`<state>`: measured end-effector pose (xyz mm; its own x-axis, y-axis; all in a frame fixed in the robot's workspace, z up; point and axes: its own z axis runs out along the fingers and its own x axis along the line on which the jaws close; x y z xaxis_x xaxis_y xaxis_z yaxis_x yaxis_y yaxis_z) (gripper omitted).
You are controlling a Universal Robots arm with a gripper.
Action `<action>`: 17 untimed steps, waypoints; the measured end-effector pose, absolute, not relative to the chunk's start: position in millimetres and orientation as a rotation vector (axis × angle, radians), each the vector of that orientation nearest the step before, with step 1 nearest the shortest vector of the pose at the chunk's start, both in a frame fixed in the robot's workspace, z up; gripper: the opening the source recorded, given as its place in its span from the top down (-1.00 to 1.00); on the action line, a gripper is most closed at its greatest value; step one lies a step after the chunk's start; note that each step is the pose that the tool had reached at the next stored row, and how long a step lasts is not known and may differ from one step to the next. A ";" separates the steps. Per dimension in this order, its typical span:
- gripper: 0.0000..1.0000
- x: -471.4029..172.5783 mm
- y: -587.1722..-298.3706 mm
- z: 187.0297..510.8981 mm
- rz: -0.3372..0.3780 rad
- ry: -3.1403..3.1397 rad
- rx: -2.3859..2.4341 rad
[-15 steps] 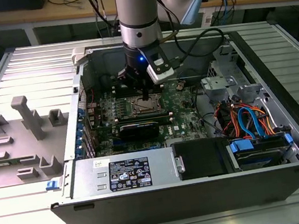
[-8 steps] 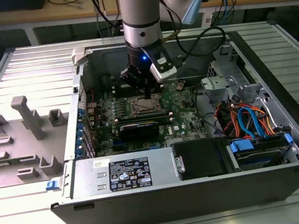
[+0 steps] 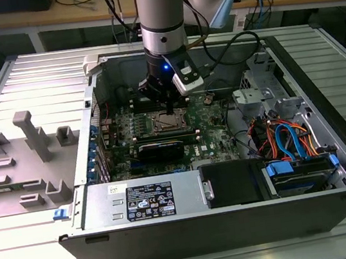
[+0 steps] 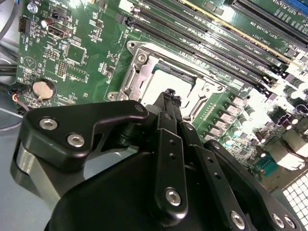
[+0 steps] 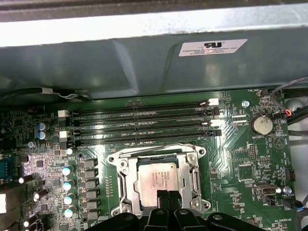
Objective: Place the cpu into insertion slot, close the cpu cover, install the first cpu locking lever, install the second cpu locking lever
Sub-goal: 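Install the second cpu locking lever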
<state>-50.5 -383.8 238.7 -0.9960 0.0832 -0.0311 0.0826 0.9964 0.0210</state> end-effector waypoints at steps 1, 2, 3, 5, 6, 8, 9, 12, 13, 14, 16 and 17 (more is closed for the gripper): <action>0.79 -50.5 -383.7 238.7 0.031 3.107 0.129; 0.79 -50.5 -383.7 238.7 0.031 3.107 0.129; 0.79 -50.5 -383.7 238.7 0.031 3.107 0.129; 0.79 -50.5 -383.8 238.7 0.031 3.107 0.129; 0.79 -50.5 -383.8 238.7 0.031 3.107 0.129; 0.79 -50.5 -383.8 238.8 0.031 3.107 0.129; 0.79 -50.5 -383.8 238.9 0.031 3.107 0.129; 0.79 -50.5 -383.7 241.2 0.031 3.107 0.129; 0.79 -50.5 -383.8 241.2 0.031 3.107 0.129; 0.79 -50.5 -383.7 241.2 0.031 3.107 0.129; 0.79 -50.5 -383.8 241.4 0.031 3.107 0.129; 0.79 -50.5 -383.7 241.4 0.031 3.107 0.129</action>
<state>-50.5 -383.7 241.4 -0.9960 0.0832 -0.0311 0.0826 0.9964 0.0210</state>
